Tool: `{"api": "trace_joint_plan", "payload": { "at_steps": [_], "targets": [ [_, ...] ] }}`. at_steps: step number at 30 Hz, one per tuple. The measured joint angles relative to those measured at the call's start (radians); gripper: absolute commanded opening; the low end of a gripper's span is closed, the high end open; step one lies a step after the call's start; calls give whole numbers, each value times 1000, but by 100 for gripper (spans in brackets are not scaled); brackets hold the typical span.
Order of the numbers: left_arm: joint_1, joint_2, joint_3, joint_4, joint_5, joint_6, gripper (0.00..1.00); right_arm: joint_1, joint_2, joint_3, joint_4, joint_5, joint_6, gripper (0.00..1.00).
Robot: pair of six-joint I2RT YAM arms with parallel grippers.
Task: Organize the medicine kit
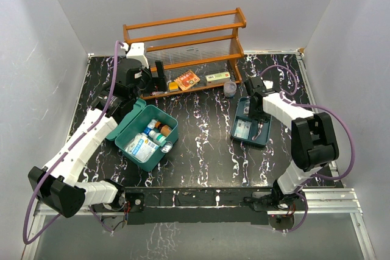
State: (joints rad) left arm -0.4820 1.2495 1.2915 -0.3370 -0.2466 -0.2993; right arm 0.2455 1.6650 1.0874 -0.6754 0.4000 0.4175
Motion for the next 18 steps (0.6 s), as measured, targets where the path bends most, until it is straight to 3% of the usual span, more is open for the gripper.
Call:
{"api": "trace_joint_plan", "payload": {
  "at_steps": [9,18],
  "targets": [
    [0,0,-6,0,0,-1,99,0,-48,-20,6,-133,37,33],
    [0,0,-11,-1,0,-8,99,0,-9,-35,31,-171,79,18]
  ]
}}
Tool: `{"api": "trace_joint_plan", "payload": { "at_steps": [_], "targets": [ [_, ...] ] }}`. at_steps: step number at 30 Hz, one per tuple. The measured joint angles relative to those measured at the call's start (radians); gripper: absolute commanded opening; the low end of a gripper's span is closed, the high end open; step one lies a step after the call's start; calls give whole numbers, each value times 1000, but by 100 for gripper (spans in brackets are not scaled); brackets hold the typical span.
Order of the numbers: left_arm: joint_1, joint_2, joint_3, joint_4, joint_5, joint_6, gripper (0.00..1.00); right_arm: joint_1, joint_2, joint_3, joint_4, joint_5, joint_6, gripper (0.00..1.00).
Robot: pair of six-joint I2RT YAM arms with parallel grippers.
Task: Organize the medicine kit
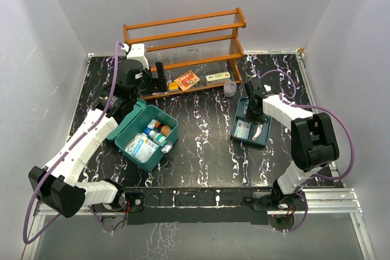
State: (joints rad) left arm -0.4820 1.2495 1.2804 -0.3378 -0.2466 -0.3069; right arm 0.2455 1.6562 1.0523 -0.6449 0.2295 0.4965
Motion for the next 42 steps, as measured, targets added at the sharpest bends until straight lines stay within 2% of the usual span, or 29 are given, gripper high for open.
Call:
{"api": "trace_joint_plan", "payload": {
  "at_steps": [17,21,31,38,42],
  "targets": [
    [0,0,0,0,0,0,99,0,51,0,47,41,29,7],
    [0,0,0,0,0,0,99,0,52,0,51,50,29,0],
    [0,0,0,-19,0,0,99,0,51,0,56,58,31,0],
    [4,2,-3,-195,-10,-13,99,0,24,-1,55,64,35,0],
    [58,9,-36,-332,0,-32,99,0,13,-3,55,62,39,0]
  ]
}}
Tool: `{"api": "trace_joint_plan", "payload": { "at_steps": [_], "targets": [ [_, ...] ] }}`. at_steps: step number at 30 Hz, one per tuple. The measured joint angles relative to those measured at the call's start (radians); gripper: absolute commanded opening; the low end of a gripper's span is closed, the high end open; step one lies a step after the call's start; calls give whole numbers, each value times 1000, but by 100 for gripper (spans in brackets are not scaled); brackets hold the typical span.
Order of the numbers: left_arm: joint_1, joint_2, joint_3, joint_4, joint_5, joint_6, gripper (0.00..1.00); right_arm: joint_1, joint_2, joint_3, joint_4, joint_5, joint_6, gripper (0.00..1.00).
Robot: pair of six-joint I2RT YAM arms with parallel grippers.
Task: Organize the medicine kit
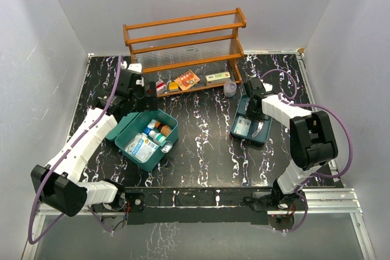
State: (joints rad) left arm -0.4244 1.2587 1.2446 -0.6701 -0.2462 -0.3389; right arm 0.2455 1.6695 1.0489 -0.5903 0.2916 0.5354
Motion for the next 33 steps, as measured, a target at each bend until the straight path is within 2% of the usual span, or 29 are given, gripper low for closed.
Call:
{"api": "trace_joint_plan", "payload": {
  "at_steps": [5,12,17,26,30,33],
  "targets": [
    [115,-6,-88,-102,12,-31,99,0,-3,-17,5,-9,6,0],
    [182,-42,-152,-158,49,-67,99,0,-7,-33,1,-29,13,0],
    [193,-42,-180,-173,79,-86,94,0,-8,-33,2,-36,16,0],
    [195,-38,-180,-172,144,-80,79,0,-35,-52,15,-42,16,0],
    [202,-38,-180,-167,212,-69,71,0,-44,-61,19,-45,16,0],
    [202,-39,-180,-163,280,-71,69,0,-44,-64,18,-46,16,0]
  ]
}}
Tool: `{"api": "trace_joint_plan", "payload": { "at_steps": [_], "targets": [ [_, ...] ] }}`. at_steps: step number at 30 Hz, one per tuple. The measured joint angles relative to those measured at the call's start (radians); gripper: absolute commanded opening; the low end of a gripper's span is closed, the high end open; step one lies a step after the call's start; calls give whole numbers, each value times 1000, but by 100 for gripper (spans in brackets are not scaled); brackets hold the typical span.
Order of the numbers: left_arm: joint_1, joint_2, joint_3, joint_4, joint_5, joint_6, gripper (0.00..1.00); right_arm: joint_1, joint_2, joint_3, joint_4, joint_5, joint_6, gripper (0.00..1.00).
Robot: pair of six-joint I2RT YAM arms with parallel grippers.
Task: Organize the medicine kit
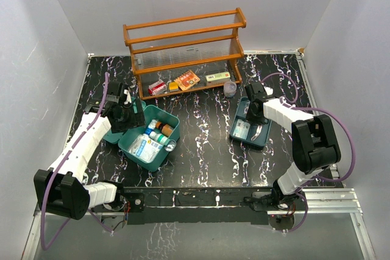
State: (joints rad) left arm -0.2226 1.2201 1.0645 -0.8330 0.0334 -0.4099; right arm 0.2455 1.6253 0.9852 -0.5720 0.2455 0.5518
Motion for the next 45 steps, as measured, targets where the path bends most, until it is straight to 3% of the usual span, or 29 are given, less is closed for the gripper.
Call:
{"api": "trace_joint_plan", "payload": {
  "at_steps": [7,12,16,22,25,32,45],
  "targets": [
    [-1,0,22,15,118,-29,78,0,-2,0,0,-2,0,0],
    [-2,-6,71,15,65,-38,86,0,-21,-1,1,-2,0,0],
    [-2,-11,66,15,-6,-40,87,0,-30,-1,1,-2,0,0],
    [-2,11,35,20,-14,-34,77,0,-30,-2,0,-2,-1,0],
    [-2,34,18,21,20,-28,68,0,-29,-2,0,-2,-1,0],
    [0,43,12,14,89,-8,59,0,-31,-2,0,-2,-1,0],
    [0,58,-26,69,355,-37,51,0,-69,-2,-3,16,0,0]
  ]
}}
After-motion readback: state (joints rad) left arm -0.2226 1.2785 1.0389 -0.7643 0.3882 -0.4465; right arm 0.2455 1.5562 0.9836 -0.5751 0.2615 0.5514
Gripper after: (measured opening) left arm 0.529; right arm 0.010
